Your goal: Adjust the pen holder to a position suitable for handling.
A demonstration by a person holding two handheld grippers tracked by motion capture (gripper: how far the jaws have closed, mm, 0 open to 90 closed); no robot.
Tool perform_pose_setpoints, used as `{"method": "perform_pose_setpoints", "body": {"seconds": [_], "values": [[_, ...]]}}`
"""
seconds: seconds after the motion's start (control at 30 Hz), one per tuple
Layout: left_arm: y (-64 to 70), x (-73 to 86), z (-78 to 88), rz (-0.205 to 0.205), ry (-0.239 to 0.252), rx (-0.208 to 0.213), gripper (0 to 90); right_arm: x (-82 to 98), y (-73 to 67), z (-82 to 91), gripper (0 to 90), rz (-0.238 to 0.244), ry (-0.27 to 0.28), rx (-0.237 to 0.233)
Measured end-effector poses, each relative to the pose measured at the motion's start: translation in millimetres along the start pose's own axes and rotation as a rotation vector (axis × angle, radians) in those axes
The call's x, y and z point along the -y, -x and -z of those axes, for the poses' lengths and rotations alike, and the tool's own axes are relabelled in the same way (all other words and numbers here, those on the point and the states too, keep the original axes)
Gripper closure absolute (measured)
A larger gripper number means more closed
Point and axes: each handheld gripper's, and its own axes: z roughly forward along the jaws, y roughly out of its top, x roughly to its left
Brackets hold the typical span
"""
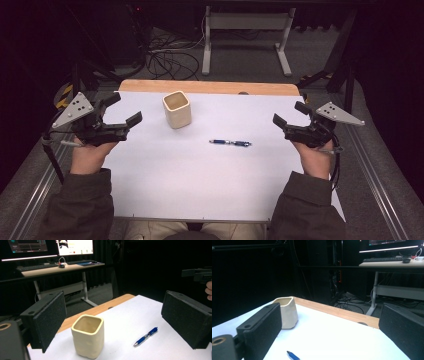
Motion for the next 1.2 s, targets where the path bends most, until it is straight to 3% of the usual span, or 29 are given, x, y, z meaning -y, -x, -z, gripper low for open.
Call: {"method": "perform_pose_setpoints", "body": {"seconds": [0.3, 0.4, 0.6, 0.83, 1.0, 1.2], "values": [[0.5, 0.3, -0.6, -0.004, -0.006, 0.005, 7.2, 5.0, -7.1, -18.8, 7.3, 0.025, -0.058, -0.005], [0.4, 0.2, -0.1, 0.000, -0.004, 0.005, 7.2, 6.5, -8.3, -23.7, 9.7, 0.039, -0.070, -0.020], [0.8, 0.4, -0.3, -0.002, -0.003, 0.004, 7.4, 13.6, -16.2, -40.5, 15.6, 0.086, -0.150, -0.065], [1.9, 0.9, -0.8, -0.006, -0.009, 0.006, 7.5, 20.2, -21.5, -54.9, 24.9, 0.103, -0.204, -0.112], [2.7, 1.4, -0.8, -0.003, -0.008, 0.006, 7.5, 25.8, -25.3, -63.5, 36.1, 0.117, -0.227, -0.142], [2.7, 1.2, -0.1, -0.003, -0.007, 0.004, 7.5, 32.5, -28.3, -73.7, 41.0, 0.109, -0.255, -0.168]]}}
